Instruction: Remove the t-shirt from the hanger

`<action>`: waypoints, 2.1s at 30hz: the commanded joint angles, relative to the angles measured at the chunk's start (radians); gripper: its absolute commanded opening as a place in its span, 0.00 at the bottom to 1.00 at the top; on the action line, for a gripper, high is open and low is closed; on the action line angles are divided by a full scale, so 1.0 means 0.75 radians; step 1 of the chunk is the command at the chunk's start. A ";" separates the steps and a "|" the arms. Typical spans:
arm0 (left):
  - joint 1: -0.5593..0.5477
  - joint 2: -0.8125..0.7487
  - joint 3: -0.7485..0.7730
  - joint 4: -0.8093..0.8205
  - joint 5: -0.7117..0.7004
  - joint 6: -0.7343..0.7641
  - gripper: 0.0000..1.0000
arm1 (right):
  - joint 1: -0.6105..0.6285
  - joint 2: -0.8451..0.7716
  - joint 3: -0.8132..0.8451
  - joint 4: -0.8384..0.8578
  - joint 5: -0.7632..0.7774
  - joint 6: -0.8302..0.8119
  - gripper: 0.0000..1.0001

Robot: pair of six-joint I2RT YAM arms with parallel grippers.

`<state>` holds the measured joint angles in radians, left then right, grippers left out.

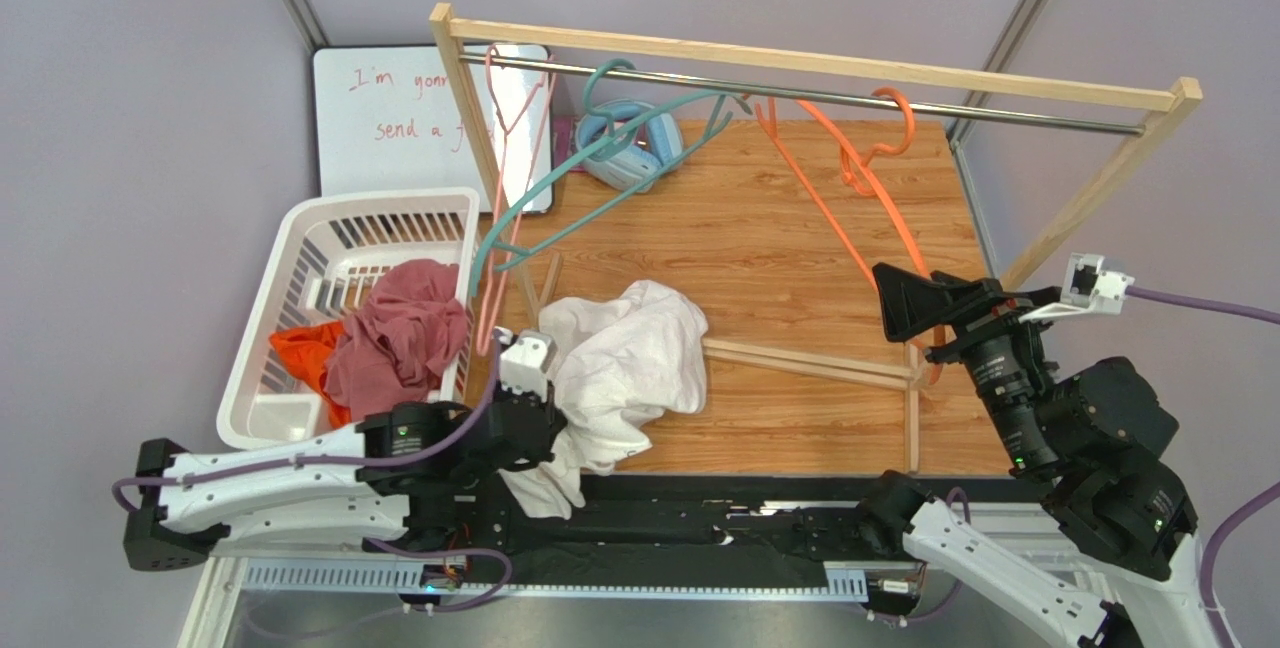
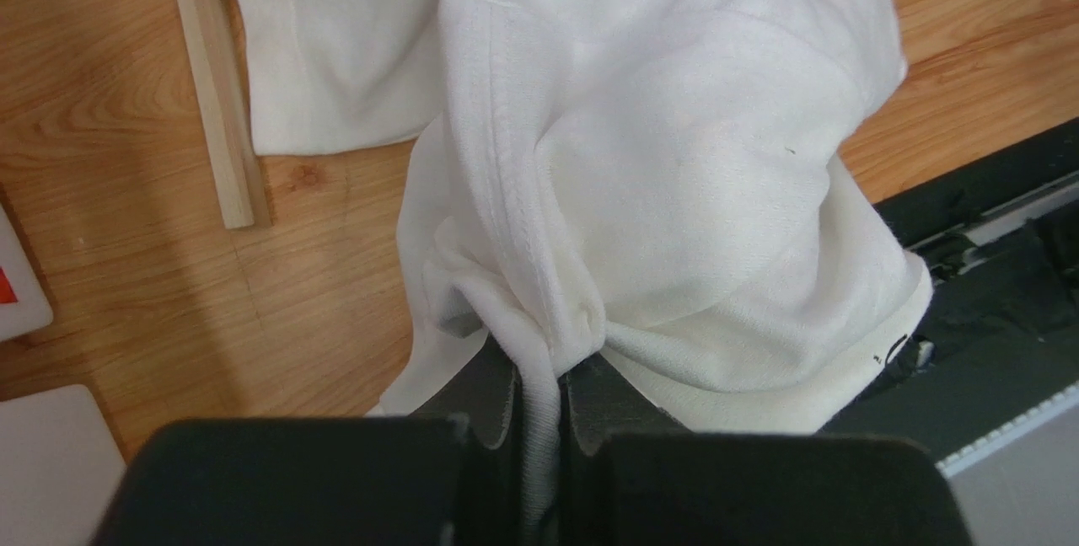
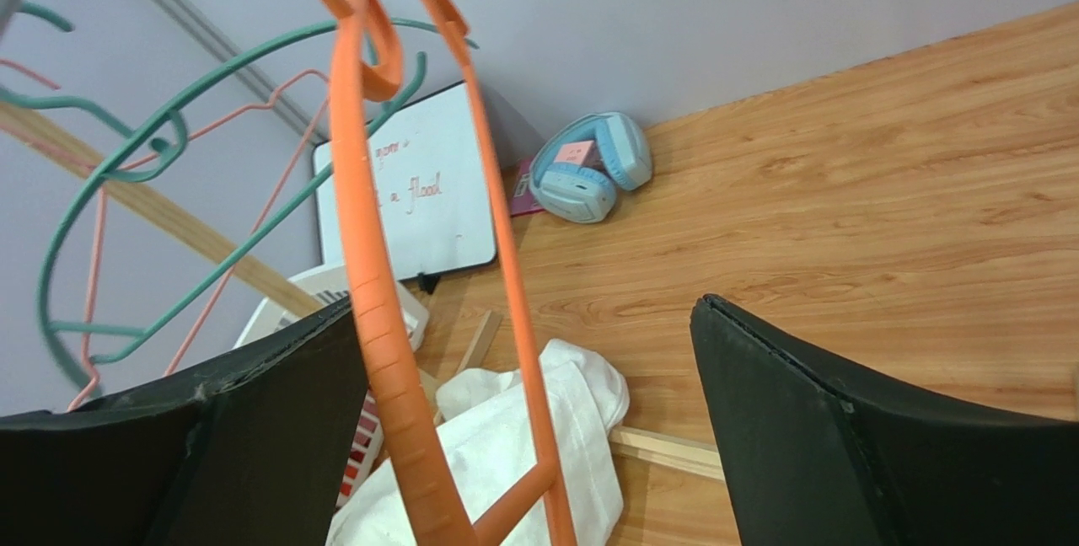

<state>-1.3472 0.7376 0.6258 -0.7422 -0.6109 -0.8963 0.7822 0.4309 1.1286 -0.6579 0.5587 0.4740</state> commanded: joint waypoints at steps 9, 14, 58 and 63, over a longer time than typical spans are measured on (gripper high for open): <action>-0.008 -0.754 -0.018 -0.199 -0.018 0.068 0.00 | -0.004 -0.100 0.136 -0.041 -0.162 0.031 1.00; -0.006 -0.844 0.021 -0.201 -0.012 0.074 0.00 | -0.004 -0.173 0.140 0.012 -0.282 0.051 1.00; 0.293 -0.342 0.511 0.602 -0.751 1.041 0.00 | -0.004 -0.292 0.266 -0.109 -0.184 0.018 1.00; 0.892 -0.010 0.736 0.256 -0.246 0.809 0.00 | -0.004 -0.286 0.279 -0.133 -0.215 -0.002 1.00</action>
<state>-0.9504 0.5697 1.0924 -0.4629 -1.1072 -0.2192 0.7822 0.2184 1.3151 -0.7334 0.4236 0.5045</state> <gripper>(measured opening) 0.043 0.998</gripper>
